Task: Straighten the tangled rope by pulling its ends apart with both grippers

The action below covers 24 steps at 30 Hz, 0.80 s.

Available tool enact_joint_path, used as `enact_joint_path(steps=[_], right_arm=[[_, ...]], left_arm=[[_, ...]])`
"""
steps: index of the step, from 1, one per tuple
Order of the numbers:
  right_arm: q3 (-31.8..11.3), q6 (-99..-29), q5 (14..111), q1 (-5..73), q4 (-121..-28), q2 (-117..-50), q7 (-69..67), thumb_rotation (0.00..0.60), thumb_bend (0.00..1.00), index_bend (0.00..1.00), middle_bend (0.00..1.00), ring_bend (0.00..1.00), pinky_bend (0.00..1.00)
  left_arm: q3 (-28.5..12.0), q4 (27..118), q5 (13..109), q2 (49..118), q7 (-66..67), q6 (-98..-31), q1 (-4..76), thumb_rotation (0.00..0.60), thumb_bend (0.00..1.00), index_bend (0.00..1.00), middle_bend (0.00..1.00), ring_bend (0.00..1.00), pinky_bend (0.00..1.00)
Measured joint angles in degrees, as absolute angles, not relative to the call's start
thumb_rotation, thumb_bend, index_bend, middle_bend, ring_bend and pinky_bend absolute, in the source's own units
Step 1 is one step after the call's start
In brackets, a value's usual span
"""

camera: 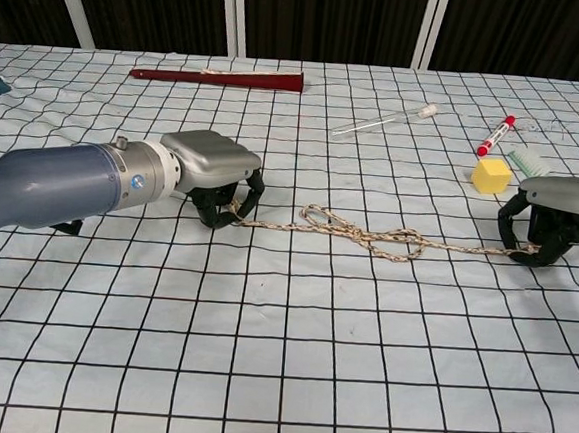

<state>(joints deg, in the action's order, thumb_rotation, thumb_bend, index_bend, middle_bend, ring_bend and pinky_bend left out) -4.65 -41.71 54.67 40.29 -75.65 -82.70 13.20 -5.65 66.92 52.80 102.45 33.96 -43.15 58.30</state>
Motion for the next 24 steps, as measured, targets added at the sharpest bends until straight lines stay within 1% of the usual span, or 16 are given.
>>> enact_joint_path(steps=[12,24], right_arm=[[-5.1,-42.2,54.4,40.2,-76.7,-81.4,13.2,0.600,0.49,0.66,1.00,1.00,1.00],[-5.6,-44.2,55.9,38.5,-79.9,-76.5,11.1,0.600,0.49,0.66,1.00,1.00,1.00]], left_arm=[[-6.3,67.9,53.3,101.1,33.9,-44.2,58.2,0.600,0.51,0.62,1.00,1.00,0.96],[-7.7,72.6,53.3,94.1,33.7,-47.5,56.7,0.600,0.51,0.62,1.00,1.00,0.97]])
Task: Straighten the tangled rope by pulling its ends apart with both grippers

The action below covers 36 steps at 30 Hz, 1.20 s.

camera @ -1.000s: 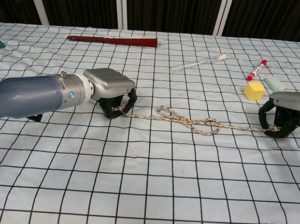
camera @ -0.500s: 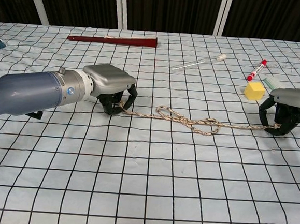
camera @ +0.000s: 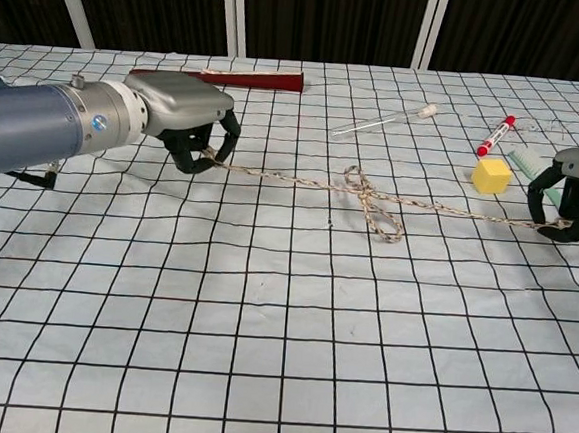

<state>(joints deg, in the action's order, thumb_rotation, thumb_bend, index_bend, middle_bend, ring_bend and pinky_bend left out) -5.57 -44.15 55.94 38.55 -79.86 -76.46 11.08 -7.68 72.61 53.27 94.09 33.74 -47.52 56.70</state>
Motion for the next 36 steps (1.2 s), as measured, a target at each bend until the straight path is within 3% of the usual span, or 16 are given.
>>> enact_joint_path(steps=[15,36], right_arm=[[-5.4,-44.8,57.0,34.8,-78.4,-70.6,5.8,0.600,0.49,0.66,1.00,1.00,1.00],[-5.2,-41.4,57.9,32.2,-71.3,-69.7,1.0,0.600,0.49,0.66,1.00,1.00,1.00]], left_arm=[[-7.2,73.9,52.1,85.8,31.2,-50.3,52.0,0.600,0.51,0.62,1.00,1.00,0.97],[-6.7,63.7,53.2,87.6,25.9,-47.2,49.0,0.600,0.51,0.62,1.00,1.00,0.97]])
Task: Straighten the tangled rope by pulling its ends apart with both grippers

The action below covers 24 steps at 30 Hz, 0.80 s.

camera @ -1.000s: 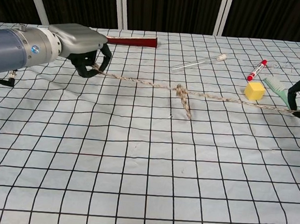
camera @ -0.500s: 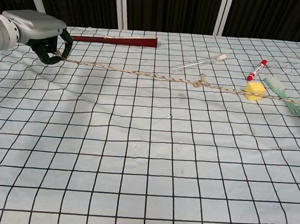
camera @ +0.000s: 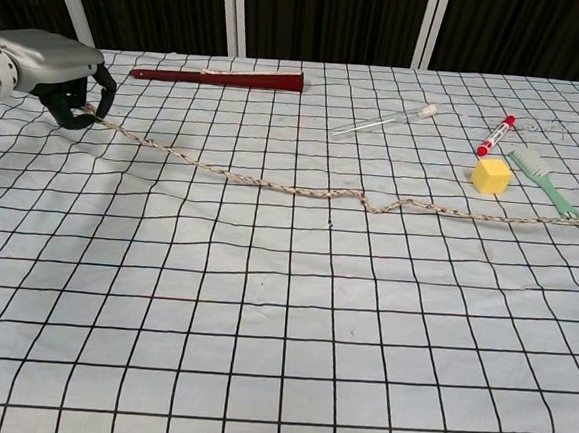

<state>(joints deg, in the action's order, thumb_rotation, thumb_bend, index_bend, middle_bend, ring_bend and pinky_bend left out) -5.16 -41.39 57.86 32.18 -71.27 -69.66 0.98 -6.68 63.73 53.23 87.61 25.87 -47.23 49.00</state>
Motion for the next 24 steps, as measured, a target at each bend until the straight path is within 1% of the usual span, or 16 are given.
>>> enact_joint_path(steps=[13,24], right_arm=[[-5.2,-39.7,57.7,31.1,-68.3,-70.2,-0.3,0.600,0.49,0.66,1.00,1.00,1.00],[-5.2,-38.7,58.7,30.8,-66.5,-71.9,-1.0,0.600,0.49,0.66,1.00,1.00,1.00]], left_arm=[[-6.7,60.4,53.4,88.4,25.4,-46.6,47.6,0.600,0.51,0.62,1.00,1.00,0.97],[-6.1,57.0,54.4,89.9,22.3,-44.3,45.9,0.600,0.51,0.62,1.00,1.00,0.97]])
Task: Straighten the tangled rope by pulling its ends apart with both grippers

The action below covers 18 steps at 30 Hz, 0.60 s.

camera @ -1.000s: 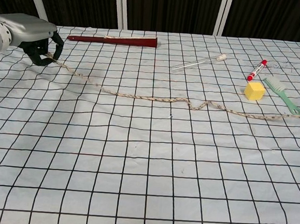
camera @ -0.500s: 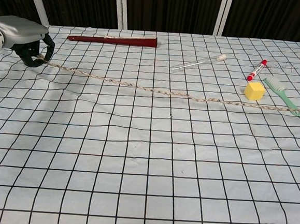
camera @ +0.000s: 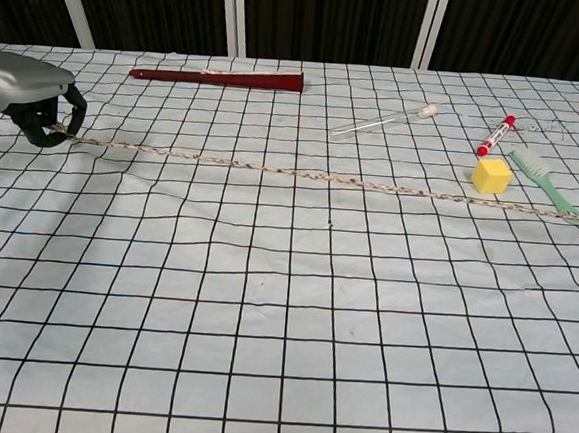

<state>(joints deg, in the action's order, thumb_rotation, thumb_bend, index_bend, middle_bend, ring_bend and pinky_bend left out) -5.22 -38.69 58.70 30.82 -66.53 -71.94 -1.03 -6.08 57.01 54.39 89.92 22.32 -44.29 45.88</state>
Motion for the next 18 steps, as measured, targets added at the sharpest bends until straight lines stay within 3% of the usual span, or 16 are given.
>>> enact_joint_path(steps=[13,15,18], right_arm=[[-5.3,-37.3,58.5,31.5,-65.8,-74.1,0.3,0.600,0.44,0.66,1.00,1.00,1.00],[-5.4,-37.2,57.8,31.5,-65.5,-74.4,0.8,0.600,0.41,0.65,1.00,1.00,1.00],[-5.3,-36.9,56.5,31.6,-65.3,-74.6,1.8,0.600,0.32,0.55,1.00,1.00,1.00]], left_arm=[[-5.9,53.8,56.8,92.3,19.4,-40.7,45.6,0.600,0.51,0.59,1.00,1.00,0.97],[-6.0,53.6,56.8,92.4,19.6,-40.5,45.7,0.600,0.51,0.52,1.00,1.00,0.97],[-6.0,53.4,56.0,92.4,20.5,-39.8,45.7,0.600,0.48,0.40,0.99,1.00,0.97]])
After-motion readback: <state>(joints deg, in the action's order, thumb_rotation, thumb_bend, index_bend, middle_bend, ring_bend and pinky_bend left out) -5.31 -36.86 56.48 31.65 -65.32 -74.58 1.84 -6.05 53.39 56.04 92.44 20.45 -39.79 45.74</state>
